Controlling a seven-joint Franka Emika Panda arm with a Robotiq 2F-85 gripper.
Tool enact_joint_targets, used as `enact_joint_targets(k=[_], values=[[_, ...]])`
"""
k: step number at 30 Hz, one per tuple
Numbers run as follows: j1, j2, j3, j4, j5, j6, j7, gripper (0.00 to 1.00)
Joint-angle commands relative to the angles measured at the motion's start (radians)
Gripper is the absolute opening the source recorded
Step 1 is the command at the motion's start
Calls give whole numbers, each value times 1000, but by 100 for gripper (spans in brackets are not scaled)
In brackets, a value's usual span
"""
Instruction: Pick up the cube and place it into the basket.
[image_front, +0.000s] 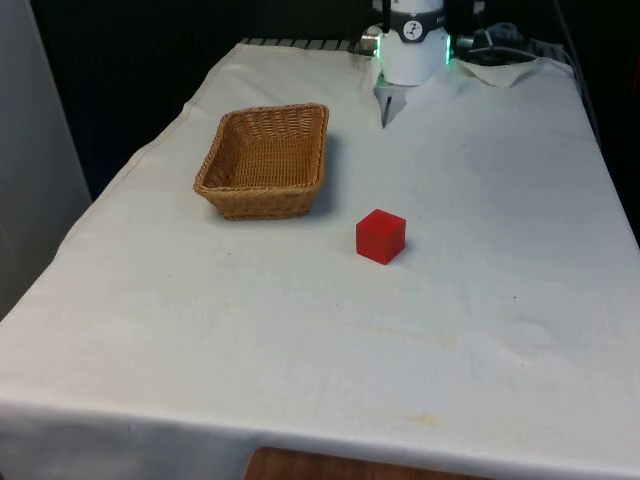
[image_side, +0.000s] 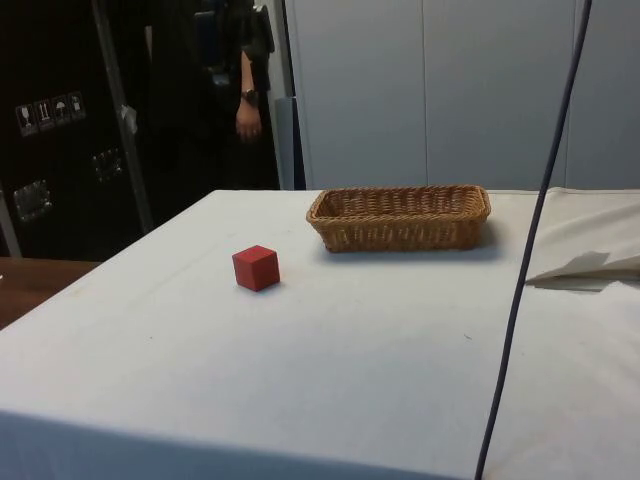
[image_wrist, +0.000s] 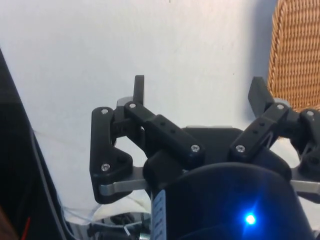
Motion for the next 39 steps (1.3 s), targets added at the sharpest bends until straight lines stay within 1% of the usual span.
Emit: enact_joint_targets(k=[1,2,3,4,7,8,9,10,12,13,16,17,18,20,24,25,26,28,31,32,34,39], values=[[3,2,1,-7,-8,22,16,100],[3,6,4,-15,-10,38,28,100],[3,6,4,-15,-10,38,28,100],[2,11,6,-24,-10,56,39,100],[2,18,9,-38,-10,80,56,100],[0,15,9,-31,-3,60,41,100],[2,22,10,-42,-9,90,62,100],[2,28,11,-50,-7,105,73,100],[2,32,11,-54,-6,113,78,100],[1,41,11,-60,-4,129,90,100],[1,56,12,-67,-2,150,107,100],[0,51,12,-62,-3,134,97,100],[1,61,12,-68,-2,156,113,100],[1,77,12,-72,0,177,132,100],[0,99,12,-77,1,204,156,100],[0,95,12,-73,-2,189,149,100],[0,104,12,-79,1,211,161,100],[0,121,12,-84,2,234,178,100],[0,140,12,-87,3,256,195,100],[0,137,12,-82,-2,238,191,100],[-1,157,12,-90,4,277,209,100],[-2,192,13,-94,5,322,233,100]])
